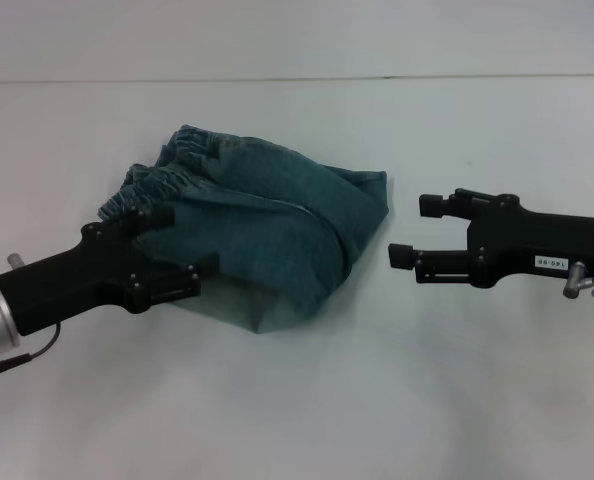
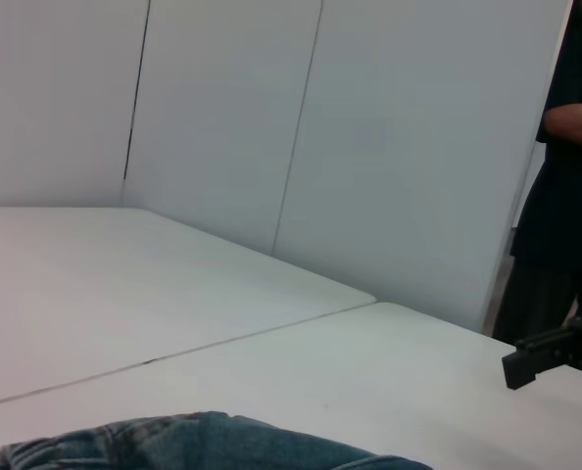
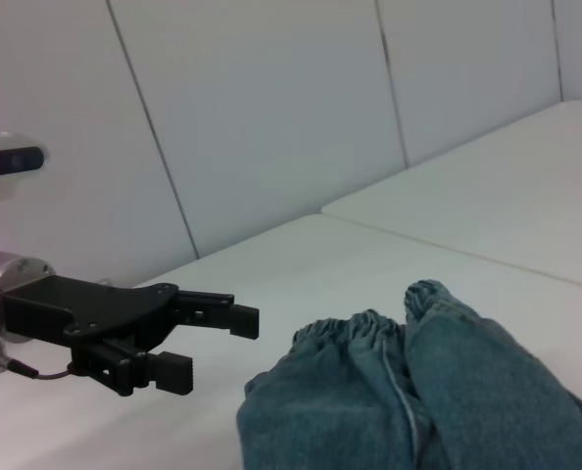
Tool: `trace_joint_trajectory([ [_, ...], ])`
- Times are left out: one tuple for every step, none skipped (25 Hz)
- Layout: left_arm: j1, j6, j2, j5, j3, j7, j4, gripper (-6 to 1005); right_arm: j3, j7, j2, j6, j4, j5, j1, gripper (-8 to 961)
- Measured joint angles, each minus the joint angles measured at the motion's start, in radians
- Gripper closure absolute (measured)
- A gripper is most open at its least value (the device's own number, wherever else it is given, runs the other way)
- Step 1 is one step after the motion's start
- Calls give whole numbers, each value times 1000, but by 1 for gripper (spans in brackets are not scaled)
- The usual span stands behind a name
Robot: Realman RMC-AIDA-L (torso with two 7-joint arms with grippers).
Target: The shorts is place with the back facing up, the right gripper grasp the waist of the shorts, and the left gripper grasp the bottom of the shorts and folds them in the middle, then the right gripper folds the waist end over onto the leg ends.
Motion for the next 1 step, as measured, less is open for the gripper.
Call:
trace_joint_trajectory([
  [1,1,-1,0,1,0,0,52,-3,0,0,0,2,1,0,8],
])
